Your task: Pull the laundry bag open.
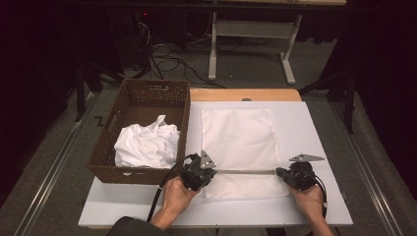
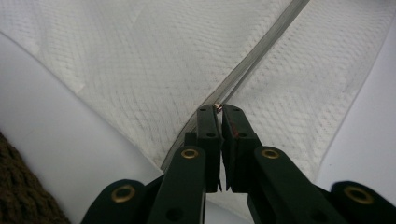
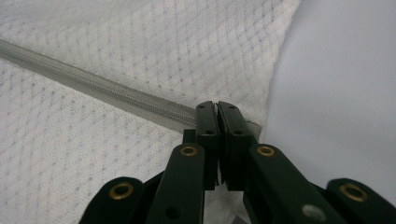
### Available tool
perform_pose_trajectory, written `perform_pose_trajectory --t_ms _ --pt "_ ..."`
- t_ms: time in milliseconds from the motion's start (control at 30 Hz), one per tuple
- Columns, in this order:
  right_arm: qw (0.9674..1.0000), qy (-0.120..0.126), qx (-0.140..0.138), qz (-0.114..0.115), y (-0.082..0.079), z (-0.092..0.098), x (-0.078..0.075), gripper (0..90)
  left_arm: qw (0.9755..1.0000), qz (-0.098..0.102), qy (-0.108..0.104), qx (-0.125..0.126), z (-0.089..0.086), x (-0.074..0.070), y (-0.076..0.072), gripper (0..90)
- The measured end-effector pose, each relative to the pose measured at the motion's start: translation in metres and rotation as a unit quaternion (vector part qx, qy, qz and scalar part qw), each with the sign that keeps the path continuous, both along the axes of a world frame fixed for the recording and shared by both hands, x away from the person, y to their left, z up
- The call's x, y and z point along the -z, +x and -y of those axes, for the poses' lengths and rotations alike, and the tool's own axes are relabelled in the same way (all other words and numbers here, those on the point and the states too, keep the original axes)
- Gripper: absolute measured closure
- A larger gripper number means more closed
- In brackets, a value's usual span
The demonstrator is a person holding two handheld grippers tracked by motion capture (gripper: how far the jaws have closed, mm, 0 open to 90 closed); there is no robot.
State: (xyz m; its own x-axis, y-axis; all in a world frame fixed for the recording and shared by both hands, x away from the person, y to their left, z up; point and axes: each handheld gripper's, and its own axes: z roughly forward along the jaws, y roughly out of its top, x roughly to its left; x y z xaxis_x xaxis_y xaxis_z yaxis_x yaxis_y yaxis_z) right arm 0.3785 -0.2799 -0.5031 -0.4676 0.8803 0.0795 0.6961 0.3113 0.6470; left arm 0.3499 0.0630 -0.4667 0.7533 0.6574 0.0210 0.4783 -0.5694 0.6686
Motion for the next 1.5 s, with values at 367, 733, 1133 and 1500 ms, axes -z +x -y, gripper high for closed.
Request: perform_pose_trajectory --t_ms 367,733,1133,1500 --pt "1.0 -0.006 0.002 0.003 -0.001 -0.001 0.0 88.2 0.9998 -0.015 -0.002 -0.013 -0.012 0.009 0.0 86.0" --pt "0.9999 -0.008 0.006 0.006 -0.002 -0.002 0.0 88.2 0.9988 -0.004 0.047 -0.014 -0.013 0.012 -0.005 86.0" --pt "0.9998 -0.017 0.006 0.012 -0.004 -0.005 0.0 88.2 0.9955 -0.033 0.081 -0.037 -0.018 0.024 -0.002 85.9" --pt "0.9994 -0.029 0.002 0.019 -0.005 -0.007 -0.001 87.6 0.9951 -0.041 0.076 -0.05 -0.02 0.027 -0.001 83.7"
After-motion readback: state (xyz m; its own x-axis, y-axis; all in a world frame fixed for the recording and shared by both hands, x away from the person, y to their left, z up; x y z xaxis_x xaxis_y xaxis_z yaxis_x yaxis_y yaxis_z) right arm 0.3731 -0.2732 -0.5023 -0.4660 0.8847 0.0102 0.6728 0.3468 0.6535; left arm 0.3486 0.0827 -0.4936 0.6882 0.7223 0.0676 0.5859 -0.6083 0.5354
